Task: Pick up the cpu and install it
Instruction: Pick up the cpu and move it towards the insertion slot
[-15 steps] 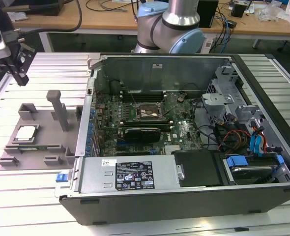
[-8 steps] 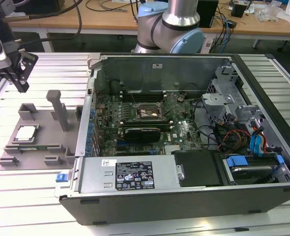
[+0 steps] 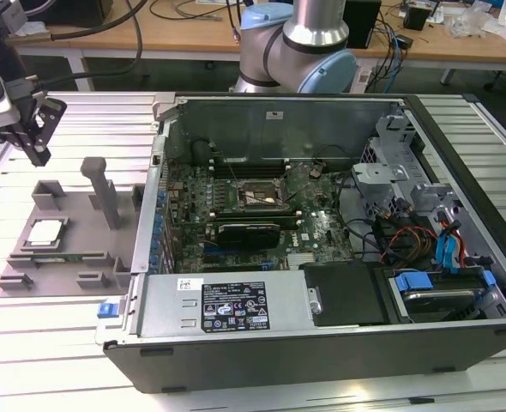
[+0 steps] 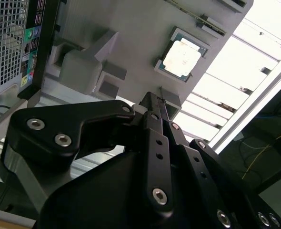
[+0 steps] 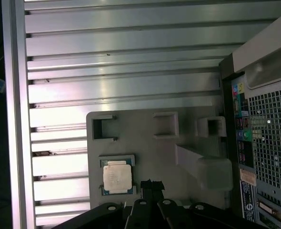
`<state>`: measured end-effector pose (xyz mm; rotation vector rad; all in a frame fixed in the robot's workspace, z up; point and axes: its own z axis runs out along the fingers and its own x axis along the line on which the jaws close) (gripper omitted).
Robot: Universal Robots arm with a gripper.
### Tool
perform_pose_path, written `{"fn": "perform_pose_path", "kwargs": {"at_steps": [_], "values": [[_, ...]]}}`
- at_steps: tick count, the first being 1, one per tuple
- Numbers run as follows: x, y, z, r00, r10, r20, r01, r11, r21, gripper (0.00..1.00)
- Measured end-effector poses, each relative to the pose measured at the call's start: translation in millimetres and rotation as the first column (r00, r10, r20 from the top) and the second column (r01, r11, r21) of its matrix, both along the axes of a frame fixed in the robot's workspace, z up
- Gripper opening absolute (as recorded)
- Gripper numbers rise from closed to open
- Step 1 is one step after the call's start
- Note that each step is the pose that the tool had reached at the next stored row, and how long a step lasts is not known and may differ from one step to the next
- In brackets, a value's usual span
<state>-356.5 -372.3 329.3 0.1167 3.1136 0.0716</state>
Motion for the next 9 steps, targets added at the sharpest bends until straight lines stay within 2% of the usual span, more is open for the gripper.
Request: {"fn": "perform_pose_path", "kwargs": {"at_steps": [9], "values": [[-1.4, 0.0, -1.4, 1.0, 0.0, 0.0003, 0.0, 1.0, 0.0001, 0.11]]}}
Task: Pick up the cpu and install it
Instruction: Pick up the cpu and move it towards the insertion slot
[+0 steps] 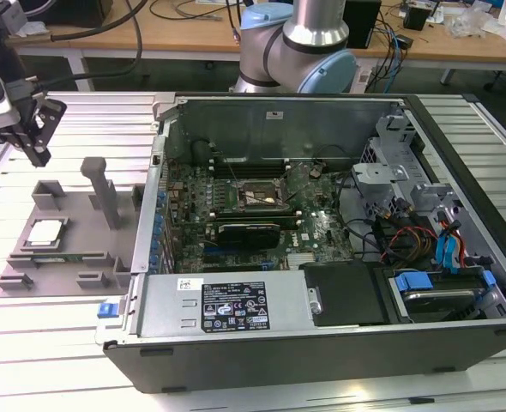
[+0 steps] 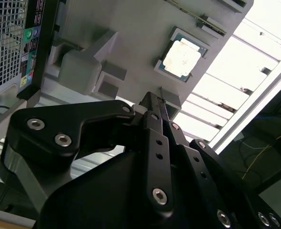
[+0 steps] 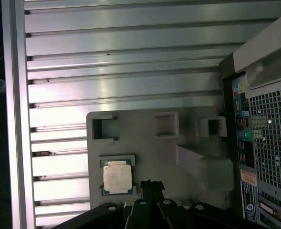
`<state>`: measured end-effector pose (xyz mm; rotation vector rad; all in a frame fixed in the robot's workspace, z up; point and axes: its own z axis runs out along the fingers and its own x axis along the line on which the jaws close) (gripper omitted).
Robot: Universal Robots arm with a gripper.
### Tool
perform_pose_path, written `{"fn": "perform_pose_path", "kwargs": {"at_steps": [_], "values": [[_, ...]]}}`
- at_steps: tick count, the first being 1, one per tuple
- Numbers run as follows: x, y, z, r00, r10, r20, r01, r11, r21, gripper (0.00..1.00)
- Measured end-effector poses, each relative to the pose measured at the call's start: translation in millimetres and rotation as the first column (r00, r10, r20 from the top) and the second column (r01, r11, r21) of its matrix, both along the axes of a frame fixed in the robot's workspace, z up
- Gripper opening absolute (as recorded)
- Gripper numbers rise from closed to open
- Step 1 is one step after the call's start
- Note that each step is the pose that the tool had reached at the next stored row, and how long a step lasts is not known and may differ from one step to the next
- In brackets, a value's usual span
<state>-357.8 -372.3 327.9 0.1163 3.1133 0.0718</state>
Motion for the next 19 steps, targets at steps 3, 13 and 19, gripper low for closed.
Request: {"fn": "perform_pose_path", "kwargs": {"at_steps": [3, 13, 19], "values": [[-3.6, 0.0, -2.3, 1.0, 0.001, 0.0006, -0.001, 1.0, 0.0001, 0.11], [-7.6, -0.1, -9.4, 1.0, 0.007, 0.0009, -0.007, 1.0, -0.0001, 0.11], [-10.1, 0.0, -15.9, 0.9999, 0.012, 0.0009, -0.012, 0.9999, -0.0001, 0.11]]}}
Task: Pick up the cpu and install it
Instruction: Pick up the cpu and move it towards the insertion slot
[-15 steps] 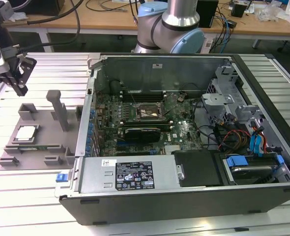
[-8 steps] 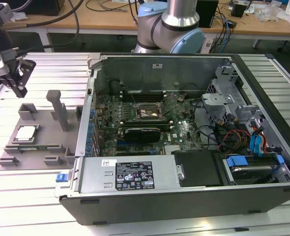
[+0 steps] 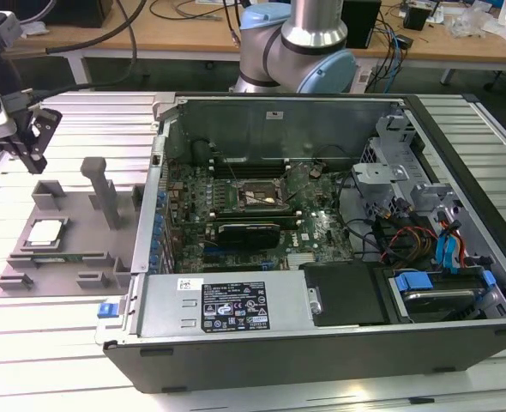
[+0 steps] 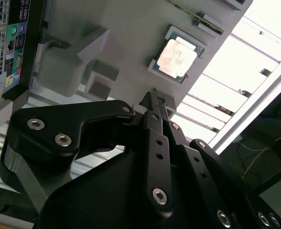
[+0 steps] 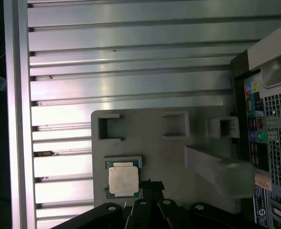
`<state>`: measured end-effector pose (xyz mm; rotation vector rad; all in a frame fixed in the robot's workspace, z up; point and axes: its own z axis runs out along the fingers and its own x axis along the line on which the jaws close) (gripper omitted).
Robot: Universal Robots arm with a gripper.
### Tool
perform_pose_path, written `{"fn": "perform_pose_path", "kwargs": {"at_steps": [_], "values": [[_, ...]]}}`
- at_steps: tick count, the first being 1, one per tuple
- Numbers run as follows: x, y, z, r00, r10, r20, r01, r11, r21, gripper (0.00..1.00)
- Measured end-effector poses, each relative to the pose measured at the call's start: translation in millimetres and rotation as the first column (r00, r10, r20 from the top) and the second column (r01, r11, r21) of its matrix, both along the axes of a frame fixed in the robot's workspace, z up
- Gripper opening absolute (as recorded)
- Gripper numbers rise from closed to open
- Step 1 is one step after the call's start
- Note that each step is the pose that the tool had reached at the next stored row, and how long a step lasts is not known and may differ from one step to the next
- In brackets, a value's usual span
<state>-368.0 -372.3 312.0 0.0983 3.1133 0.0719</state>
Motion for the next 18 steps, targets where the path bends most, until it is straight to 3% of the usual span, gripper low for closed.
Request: {"fn": "perform_pose_path", "kwargs": {"at_steps": [2, 18], "values": [[-2.4, 0.0, -5.0, 1.0, 0.003, -0.0002, -0.003, 1.0, -0.0001, 0.11], [-19.1, 0.0, -18.4, 0.9999, 0.015, 0.0, -0.015, 0.9999, 0.0, 0.11]]}}
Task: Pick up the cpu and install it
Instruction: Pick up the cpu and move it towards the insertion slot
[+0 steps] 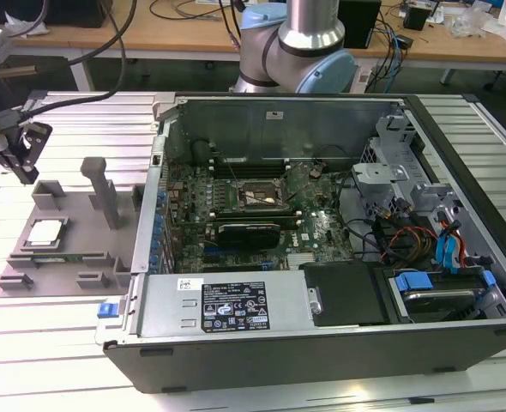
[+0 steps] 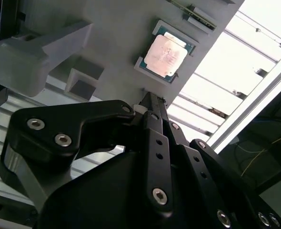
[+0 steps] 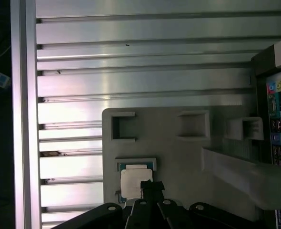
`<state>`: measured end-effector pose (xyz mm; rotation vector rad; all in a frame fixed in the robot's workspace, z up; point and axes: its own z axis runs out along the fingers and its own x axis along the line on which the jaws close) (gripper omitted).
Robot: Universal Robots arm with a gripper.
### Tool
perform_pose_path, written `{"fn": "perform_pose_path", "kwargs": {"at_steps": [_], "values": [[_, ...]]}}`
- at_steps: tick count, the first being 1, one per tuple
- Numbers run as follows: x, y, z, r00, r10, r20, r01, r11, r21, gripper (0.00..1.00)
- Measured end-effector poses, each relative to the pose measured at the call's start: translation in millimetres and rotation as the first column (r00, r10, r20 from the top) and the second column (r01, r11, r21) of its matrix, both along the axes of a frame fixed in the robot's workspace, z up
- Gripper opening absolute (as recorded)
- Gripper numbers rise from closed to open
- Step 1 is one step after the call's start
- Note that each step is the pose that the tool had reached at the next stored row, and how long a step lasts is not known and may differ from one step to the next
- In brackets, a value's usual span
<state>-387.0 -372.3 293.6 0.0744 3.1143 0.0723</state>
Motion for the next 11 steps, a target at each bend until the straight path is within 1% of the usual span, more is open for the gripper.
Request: {"fn": "perform_pose_path", "kwargs": {"at_steps": [8, 11], "values": [[-5.0, 0.0, -6.1, 1.0, 0.004, -0.0001, -0.004, 1.0, -0.0001, 0.11], [-7.3, 0.0, -10.6, 1.0, 0.007, 0.0001, -0.007, 1.0, 0.0, 0.11]]}}
